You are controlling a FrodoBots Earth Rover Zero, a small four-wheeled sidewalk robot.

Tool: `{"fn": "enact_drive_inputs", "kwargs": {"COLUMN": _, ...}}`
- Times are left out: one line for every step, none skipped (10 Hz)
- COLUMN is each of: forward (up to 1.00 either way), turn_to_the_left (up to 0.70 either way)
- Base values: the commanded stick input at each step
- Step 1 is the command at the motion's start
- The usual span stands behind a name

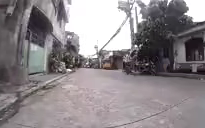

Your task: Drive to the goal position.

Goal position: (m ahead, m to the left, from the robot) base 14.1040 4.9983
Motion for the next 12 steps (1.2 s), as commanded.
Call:
{"fn": "enact_drive_inputs", "kwargs": {"forward": 1.0, "turn_to_the_left": 0.24}}
{"fn": "enact_drive_inputs", "kwargs": {"forward": 1.0, "turn_to_the_left": 0.0}}
{"fn": "enact_drive_inputs", "kwargs": {"forward": 1.0, "turn_to_the_left": 0.0}}
{"fn": "enact_drive_inputs", "kwargs": {"forward": 1.0, "turn_to_the_left": 0.0}}
{"fn": "enact_drive_inputs", "kwargs": {"forward": 1.0, "turn_to_the_left": 0.0}}
{"fn": "enact_drive_inputs", "kwargs": {"forward": 1.0, "turn_to_the_left": 0.0}}
{"fn": "enact_drive_inputs", "kwargs": {"forward": 1.0, "turn_to_the_left": 0.0}}
{"fn": "enact_drive_inputs", "kwargs": {"forward": 1.0, "turn_to_the_left": 0.0}}
{"fn": "enact_drive_inputs", "kwargs": {"forward": 1.0, "turn_to_the_left": 0.0}}
{"fn": "enact_drive_inputs", "kwargs": {"forward": 1.0, "turn_to_the_left": 0.0}}
{"fn": "enact_drive_inputs", "kwargs": {"forward": 1.0, "turn_to_the_left": 0.0}}
{"fn": "enact_drive_inputs", "kwargs": {"forward": 1.0, "turn_to_the_left": 0.0}}
